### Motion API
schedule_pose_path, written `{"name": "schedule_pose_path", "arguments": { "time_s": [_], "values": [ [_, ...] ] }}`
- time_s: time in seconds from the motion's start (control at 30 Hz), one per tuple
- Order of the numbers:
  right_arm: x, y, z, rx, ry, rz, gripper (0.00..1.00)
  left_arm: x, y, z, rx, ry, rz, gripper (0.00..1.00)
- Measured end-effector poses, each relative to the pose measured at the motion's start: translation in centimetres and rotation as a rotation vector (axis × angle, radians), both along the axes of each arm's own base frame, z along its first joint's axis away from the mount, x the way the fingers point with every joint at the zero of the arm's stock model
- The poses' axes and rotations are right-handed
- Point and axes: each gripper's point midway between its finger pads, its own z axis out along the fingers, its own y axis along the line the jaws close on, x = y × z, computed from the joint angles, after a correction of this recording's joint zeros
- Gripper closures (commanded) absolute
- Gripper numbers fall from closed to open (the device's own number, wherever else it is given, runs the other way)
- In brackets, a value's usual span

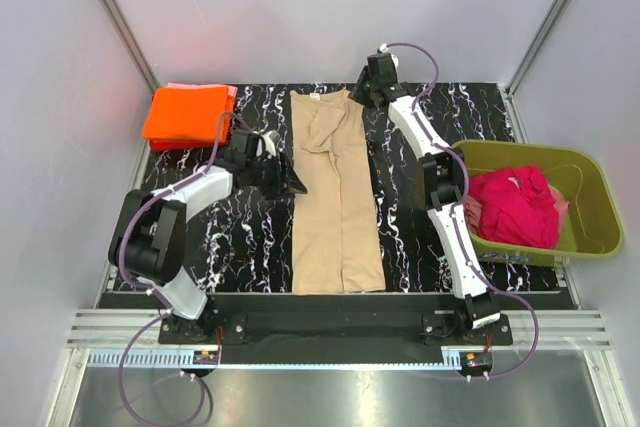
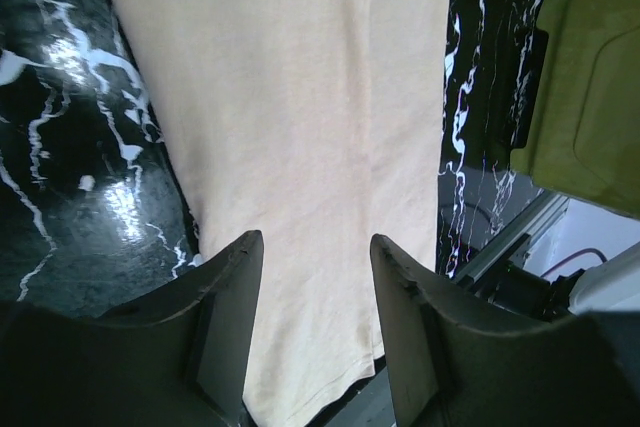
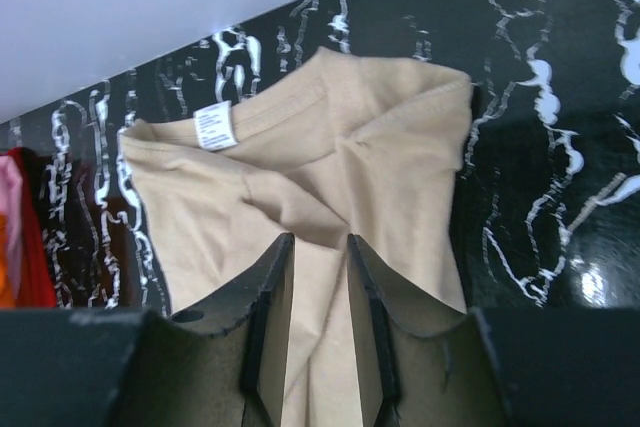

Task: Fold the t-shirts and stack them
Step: Fold the tshirt

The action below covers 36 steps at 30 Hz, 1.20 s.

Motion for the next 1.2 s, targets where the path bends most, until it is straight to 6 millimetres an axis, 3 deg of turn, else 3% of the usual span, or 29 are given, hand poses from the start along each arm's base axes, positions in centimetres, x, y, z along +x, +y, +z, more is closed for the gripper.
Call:
{"name": "schedule_pose_path", "arguments": {
  "time_s": [0.17, 0.33, 0.47, 0.67, 0.8, 0.87, 1.0, 1.2],
  "values": [
    [0.0, 0.7, 0.1, 0.014, -0.021, 0.046, 0.65, -1.3, -1.0, -0.8, 0.010, 0.020, -0.008, 0.47],
    [-1.7, 0.2, -0.8, -0.011, 0.037, 0.077, 0.63, -5.0, 1.6, -4.2, 0.104, 0.092, 0.052, 0.45],
    [-2.1, -1.2, 1.9, -0.021, 0.011, 0.077, 0.60, -7.0, 2.8, -5.7, 0.143, 0.129, 0.070, 0.46],
    [-3.9, -3.6, 7.6, -0.033, -0.043, 0.070, 0.53, -9.9, 2.7, -5.9, 0.139, 0.120, 0.034, 0.46],
    [-6.3, -3.0, 10.4, -0.047, -0.066, 0.103, 0.53, -12.3, 2.8, -5.5, 0.149, 0.098, 0.007, 0.46],
    [-8.2, -2.1, 11.2, -0.052, -0.057, 0.134, 0.51, -13.3, 2.7, -5.5, 0.151, 0.088, -0.010, 0.46],
    [-13.9, -0.2, 11.1, -0.064, 0.013, 0.214, 0.47, -16.4, 2.7, -6.3, 0.163, 0.099, -0.039, 0.46],
    [-25.2, 1.2, 8.4, -0.075, 0.176, 0.347, 0.46, -19.3, 2.5, -6.5, 0.140, 0.088, -0.048, 0.47]
  ]
}}
